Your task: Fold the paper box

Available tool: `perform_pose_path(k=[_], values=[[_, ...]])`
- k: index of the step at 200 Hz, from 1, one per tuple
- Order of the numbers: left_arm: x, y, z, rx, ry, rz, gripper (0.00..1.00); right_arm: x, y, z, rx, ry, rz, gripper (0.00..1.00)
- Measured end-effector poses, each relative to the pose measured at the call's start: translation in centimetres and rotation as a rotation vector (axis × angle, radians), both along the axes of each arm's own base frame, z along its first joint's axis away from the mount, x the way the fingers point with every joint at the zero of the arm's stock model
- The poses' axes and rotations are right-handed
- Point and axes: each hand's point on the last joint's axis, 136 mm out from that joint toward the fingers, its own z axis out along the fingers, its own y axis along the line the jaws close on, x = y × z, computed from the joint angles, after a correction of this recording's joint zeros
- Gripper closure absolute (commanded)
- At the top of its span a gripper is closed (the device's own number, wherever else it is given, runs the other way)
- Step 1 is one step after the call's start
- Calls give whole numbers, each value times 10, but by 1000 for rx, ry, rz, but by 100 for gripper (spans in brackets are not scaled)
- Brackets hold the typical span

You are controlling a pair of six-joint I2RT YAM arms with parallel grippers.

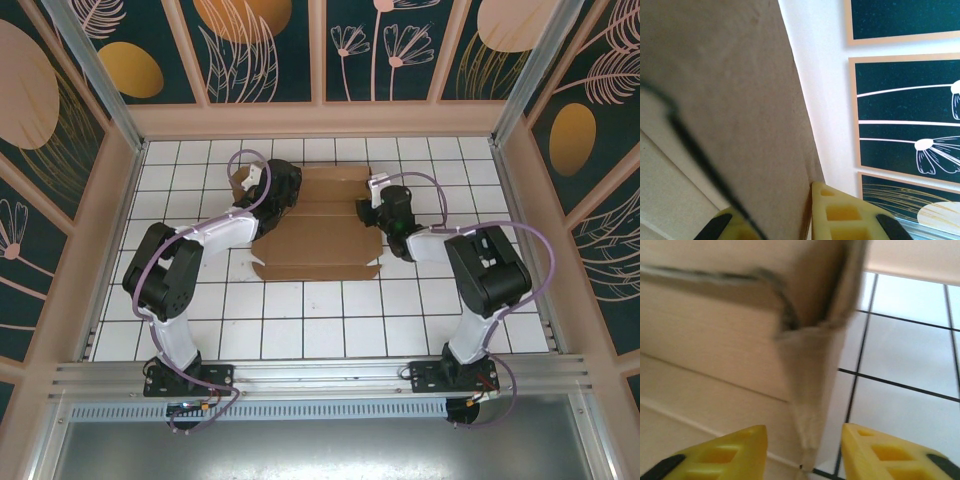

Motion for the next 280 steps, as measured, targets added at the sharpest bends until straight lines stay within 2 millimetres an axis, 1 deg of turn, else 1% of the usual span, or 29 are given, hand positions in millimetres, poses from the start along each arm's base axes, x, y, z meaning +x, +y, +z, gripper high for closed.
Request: perform_pose_path(k=[7, 36, 50, 67, 82, 96, 112, 145, 170, 193, 209, 220, 243, 266, 280], values=[[0, 0, 0, -1, -1, -1, 89, 3, -2, -2, -11, -4, -12, 71], [1, -1, 0, -1, 0, -2, 89, 16, -2, -3, -39, -21, -36, 74], [1, -1, 0, -2, 0, -2, 89, 19, -1, -1, -41, -32, -36, 82], [2, -2, 1, -3, -2, -4, 90, 24, -2, -1, -41, -38, -50, 87], [2, -2, 1, -4, -2, -4, 90, 27, -3, -1, -43, -44, -62, 95], [2, -3, 1, -5, -3, -5, 88, 31, -3, 0, -43, -48, -68, 100], [2, -3, 1, -5, -1, -7, 81, 34, -3, -1, -43, -52, -78, 100], [-3, 0, -6, 4, 9, -10, 65, 33, -5, -1, -43, -61, -86, 100], [-18, 4, -9, 28, 28, -44, 52, 29, -6, -1, -39, -72, -85, 100], [-31, 4, -8, 106, 54, -115, 40, 21, -9, -1, -36, -76, -80, 100], [-44, 8, -7, 157, 78, -158, 34, 18, -10, -2, -34, -73, -80, 100], [-53, 13, -2, 197, 83, -183, 27, 16, -11, -2, -32, -72, -79, 100], [-72, 26, 15, 240, 66, -200, 2, 11, -14, -2, -22, -68, -78, 100], [-90, 41, 34, 262, 33, -203, 2, 8, -18, -2, -10, -62, -82, 100], [-93, 51, 44, 270, 24, -199, 2, 6, -21, -2, -5, -58, -82, 100]])
